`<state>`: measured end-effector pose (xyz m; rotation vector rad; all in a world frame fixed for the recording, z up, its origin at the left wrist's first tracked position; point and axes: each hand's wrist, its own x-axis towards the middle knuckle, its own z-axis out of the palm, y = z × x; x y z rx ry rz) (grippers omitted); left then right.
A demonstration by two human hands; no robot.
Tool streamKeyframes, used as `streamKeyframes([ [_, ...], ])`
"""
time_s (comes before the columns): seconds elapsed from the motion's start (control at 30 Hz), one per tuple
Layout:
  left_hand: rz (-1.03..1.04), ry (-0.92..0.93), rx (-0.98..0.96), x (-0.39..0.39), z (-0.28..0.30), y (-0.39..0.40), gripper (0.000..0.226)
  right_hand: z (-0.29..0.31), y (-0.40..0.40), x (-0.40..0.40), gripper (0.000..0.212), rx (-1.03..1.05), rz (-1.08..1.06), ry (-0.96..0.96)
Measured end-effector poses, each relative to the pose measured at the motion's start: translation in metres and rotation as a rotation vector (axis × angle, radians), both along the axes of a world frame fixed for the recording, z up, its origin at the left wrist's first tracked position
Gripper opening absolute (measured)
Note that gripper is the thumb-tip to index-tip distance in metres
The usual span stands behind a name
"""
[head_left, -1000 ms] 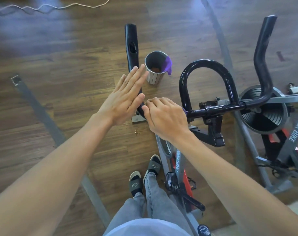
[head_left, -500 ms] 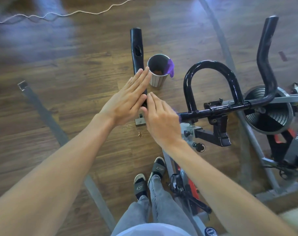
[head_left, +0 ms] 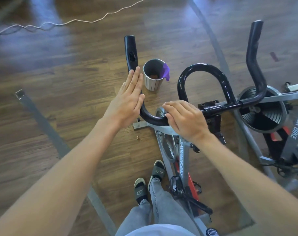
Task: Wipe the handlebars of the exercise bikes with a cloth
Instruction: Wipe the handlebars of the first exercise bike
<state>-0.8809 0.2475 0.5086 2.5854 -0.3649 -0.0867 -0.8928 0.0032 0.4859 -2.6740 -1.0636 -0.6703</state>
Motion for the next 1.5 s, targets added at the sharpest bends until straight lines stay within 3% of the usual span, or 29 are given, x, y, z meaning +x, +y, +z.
streamKeyframes([
  [0.13,0.03,0.043,0.02,-0.002,0.0,-0.002,0.065,-0.008,0.024,-0.015,0.031,0.114,-0.168,0.08],
  [0.3,0.036,0.072,0.108,-0.002,0.004,0.0,0.065,-0.001,0.004,0.0,0.038,0.008,-0.048,0.061],
  [0.5,0.068,0.071,0.163,-0.002,0.004,-0.002,0.065,0.004,-0.008,0.022,0.037,0.038,0.063,0.196],
  [0.67,0.139,0.049,0.11,-0.013,0.004,-0.012,0.061,0.003,-0.003,0.014,0.033,0.082,0.088,0.094],
  [0.73,0.134,0.085,0.066,-0.021,0.003,-0.009,0.06,0.003,0.001,0.009,0.033,0.145,0.053,0.102],
  [0.87,0.118,0.061,-0.025,-0.04,0.009,0.006,0.062,0.018,0.017,0.007,0.045,0.454,-0.055,0.358],
  [0.97,0.229,0.056,-0.025,-0.047,0.016,0.025,0.058,0.034,0.046,0.005,0.042,0.531,-0.018,0.398],
  [1.07,0.261,0.046,0.031,-0.034,0.022,0.061,0.039,0.051,0.089,0.009,0.045,0.454,0.063,0.384],
  [1.2,0.325,0.246,0.058,-0.006,0.033,0.118,0.026,0.066,0.157,0.023,0.039,0.307,0.105,0.376],
  [1.33,0.355,0.298,0.056,0.024,0.042,0.184,0.024,0.065,0.231,0.045,0.042,0.179,-0.071,0.474],
  [1.5,0.23,0.339,0.104,0.069,0.053,0.269,0.026,0.066,0.309,0.085,0.045,0.197,-0.34,0.491],
])
